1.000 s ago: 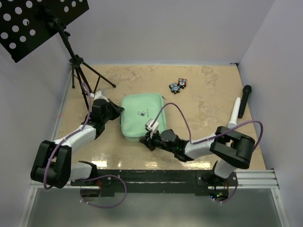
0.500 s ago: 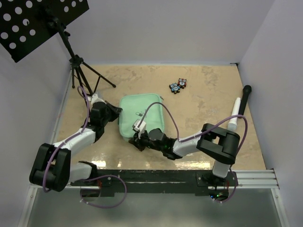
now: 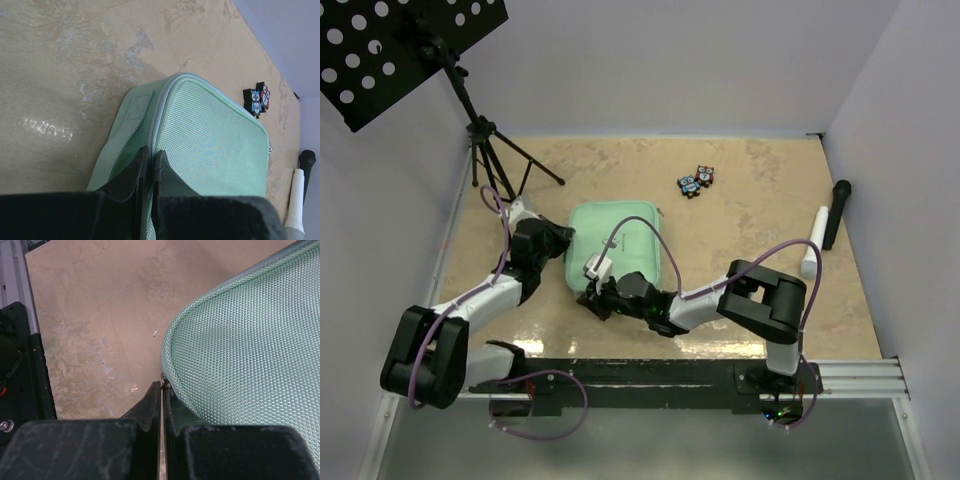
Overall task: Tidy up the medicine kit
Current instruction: Zip the medicine box at the center of the board.
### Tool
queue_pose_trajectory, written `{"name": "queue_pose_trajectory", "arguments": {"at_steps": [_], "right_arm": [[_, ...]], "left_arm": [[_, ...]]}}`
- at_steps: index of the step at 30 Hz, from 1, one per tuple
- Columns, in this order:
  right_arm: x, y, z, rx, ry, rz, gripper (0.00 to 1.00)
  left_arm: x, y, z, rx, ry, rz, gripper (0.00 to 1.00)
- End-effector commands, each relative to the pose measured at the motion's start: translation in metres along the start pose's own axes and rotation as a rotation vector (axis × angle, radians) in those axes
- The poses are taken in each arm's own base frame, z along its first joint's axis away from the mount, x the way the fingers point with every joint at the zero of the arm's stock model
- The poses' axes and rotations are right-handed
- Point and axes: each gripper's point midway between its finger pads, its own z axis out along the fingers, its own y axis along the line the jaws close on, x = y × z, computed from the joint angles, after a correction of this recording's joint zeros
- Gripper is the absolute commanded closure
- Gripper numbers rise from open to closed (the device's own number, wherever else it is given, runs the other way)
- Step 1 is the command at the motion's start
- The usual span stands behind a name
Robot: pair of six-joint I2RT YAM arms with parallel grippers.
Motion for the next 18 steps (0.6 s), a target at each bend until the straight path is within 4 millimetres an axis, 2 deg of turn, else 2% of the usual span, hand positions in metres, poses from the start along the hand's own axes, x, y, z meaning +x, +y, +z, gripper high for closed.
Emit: {"name": "queue_pose_trajectory", "arguments": {"at_steps": [1,5,9,13,15,18], "right_arm": [[-0.032,0.011,-0.005,-0.026,-0.092,-0.016,1.00],[-0.031,-0.004,-0.028,0.025,-0.094,-0.014,1.00],[-0.029,-0.015,-0.047,0.060,-0.092,-0.006,1.00],[-0.019,-0.027,-0.068,0.098,-0.081,0.023,1.00],[-0.021,-0.035,-0.079,0.117,-0.099,0.048,1.00],[-0.021,-0.049,-0.094,0.149,-0.117,0.087,1.00]], "left_arm": [[0.020,0.010,-0.008,-0.028,0.055,-0.023,1.00],[0.013,0.001,-0.009,0.001,0.050,0.006,0.98],[0.001,-0.007,-0.009,0.008,0.050,0.072,0.61],[-0.021,-0.023,-0.011,0.024,0.028,0.138,0.45],[-0.030,-0.028,-0.011,0.033,0.021,0.163,0.36],[-0.036,-0.032,-0.007,0.047,0.031,0.189,0.29]]}}
